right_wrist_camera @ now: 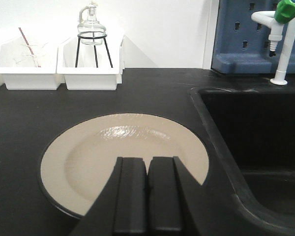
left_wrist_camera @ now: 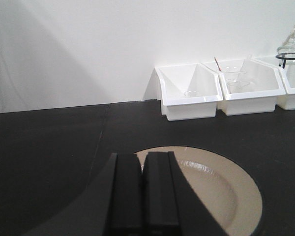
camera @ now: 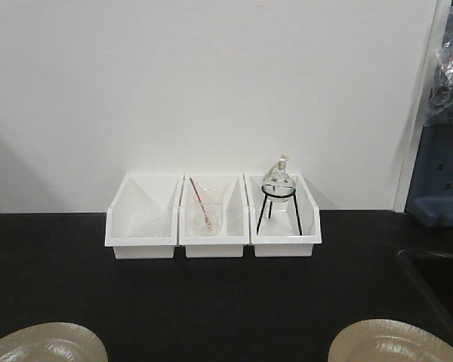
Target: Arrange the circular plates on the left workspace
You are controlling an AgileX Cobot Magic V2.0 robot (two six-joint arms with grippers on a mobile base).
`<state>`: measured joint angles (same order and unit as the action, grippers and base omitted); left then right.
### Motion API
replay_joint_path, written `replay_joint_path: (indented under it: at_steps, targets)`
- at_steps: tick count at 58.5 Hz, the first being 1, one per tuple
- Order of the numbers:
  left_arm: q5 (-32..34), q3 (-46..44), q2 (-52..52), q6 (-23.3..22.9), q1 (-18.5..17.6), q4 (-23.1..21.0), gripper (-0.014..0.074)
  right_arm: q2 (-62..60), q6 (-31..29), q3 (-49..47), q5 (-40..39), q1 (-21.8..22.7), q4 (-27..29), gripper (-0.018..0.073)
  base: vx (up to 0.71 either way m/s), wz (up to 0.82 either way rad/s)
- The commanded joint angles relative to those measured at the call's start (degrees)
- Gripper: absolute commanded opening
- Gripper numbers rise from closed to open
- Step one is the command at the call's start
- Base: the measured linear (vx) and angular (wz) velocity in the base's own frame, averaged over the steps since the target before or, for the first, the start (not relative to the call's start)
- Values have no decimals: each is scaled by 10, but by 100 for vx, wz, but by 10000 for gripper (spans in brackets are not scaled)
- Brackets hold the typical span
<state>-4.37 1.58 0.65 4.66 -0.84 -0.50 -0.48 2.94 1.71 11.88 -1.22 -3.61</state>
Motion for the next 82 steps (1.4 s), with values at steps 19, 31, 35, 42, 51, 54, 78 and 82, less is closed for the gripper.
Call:
replay_joint_path:
  at_steps: [19, 31, 35, 42, 51, 54, 78, 82]
  targets:
    - [44, 7, 3, -4, -3, -5, -3, -9, 0, 3, -46, 3, -6, -8, 2, 2]
    - [44, 7, 3, -4, -3, -5, -3, -9, -42, 3, -44, 3, -34, -8, 0, 0]
    - [44, 7, 3, -4, -3, -5, -3, -9, -42, 3, -46, 3, -34, -8, 0, 0]
    - [64, 6, 3, -4, -3, -5, -3, -9, -44, 3, -49, 3, -33, -8, 0, 0]
    - [94, 6, 3, -4, -3, -5, -3, -9, -49, 3, -69, 3, -34, -8, 0, 0]
    - [115, 6, 3, -4, -3, -5, -3, -9, -50, 3, -88, 3, -34, -8, 0, 0]
    - [134, -160, -28, -2, -3, -4, 47, 48, -29, -154, -145, 3, -28, 4, 0, 0]
    - [87, -207, -58, -2, -3, -4, 79, 86, -29, -205, -103, 3, -28, 10, 0, 0]
